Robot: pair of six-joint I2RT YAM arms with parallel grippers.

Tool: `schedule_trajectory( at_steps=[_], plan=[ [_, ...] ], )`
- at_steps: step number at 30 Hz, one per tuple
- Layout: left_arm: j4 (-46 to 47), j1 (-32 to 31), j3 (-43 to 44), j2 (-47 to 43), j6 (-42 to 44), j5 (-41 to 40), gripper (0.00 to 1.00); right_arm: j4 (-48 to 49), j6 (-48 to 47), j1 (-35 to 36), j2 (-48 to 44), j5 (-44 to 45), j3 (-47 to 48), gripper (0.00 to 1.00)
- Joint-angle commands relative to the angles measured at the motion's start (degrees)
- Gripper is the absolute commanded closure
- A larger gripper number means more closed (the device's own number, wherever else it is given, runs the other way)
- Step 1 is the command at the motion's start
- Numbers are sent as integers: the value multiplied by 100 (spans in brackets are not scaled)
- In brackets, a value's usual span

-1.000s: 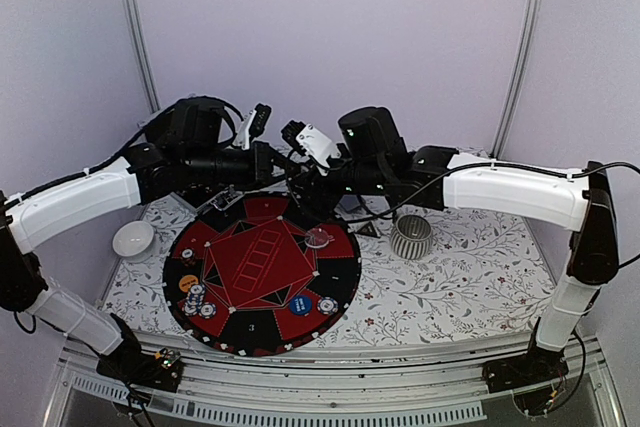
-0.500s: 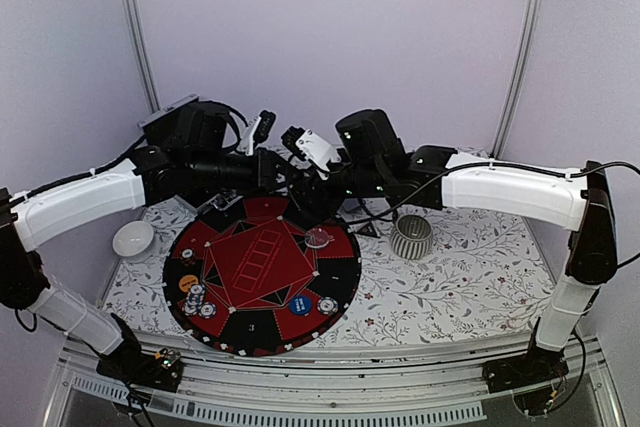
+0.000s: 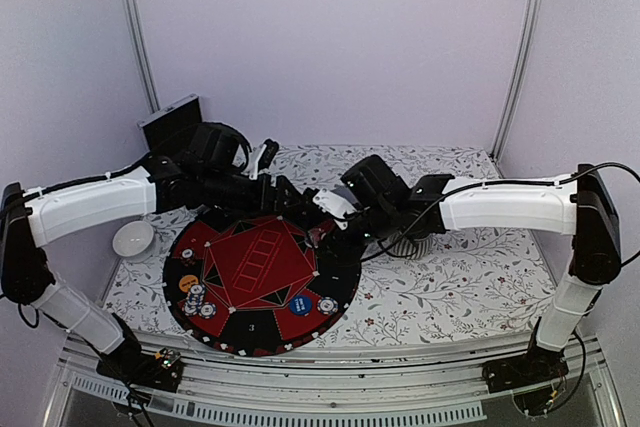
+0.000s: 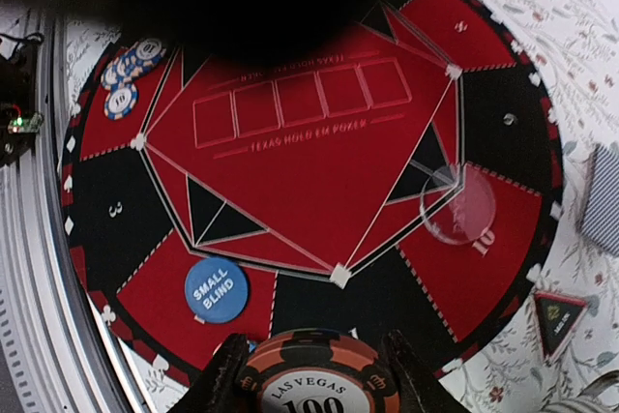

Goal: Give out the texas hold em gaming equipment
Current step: Place the poker chips pile in the small blind area.

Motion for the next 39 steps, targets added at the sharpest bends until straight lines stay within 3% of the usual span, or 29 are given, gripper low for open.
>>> schedule_trajectory(
  at_steps=[1, 8, 15, 32, 39],
  plan=[
    [-120, 89, -143, -188, 165, -245, 20, -385, 251, 75, -148, -408, -292, 98],
    [-303, 323, -345, -502, 253, -471, 19, -690, 232, 125, 176, -731, -449, 98],
    [-452, 506, -459, -708, 349, -574, 19, -1237, -567, -47, 627, -786, -176, 98],
    [-545, 672, -606, -896, 446, -624, 19, -1284, -1415, -403, 1372, -681, 295, 98],
    [-565, 720, -661, -939, 454, -624, 19, -1623, -1712, -402, 1731, -509, 368, 93]
  ],
)
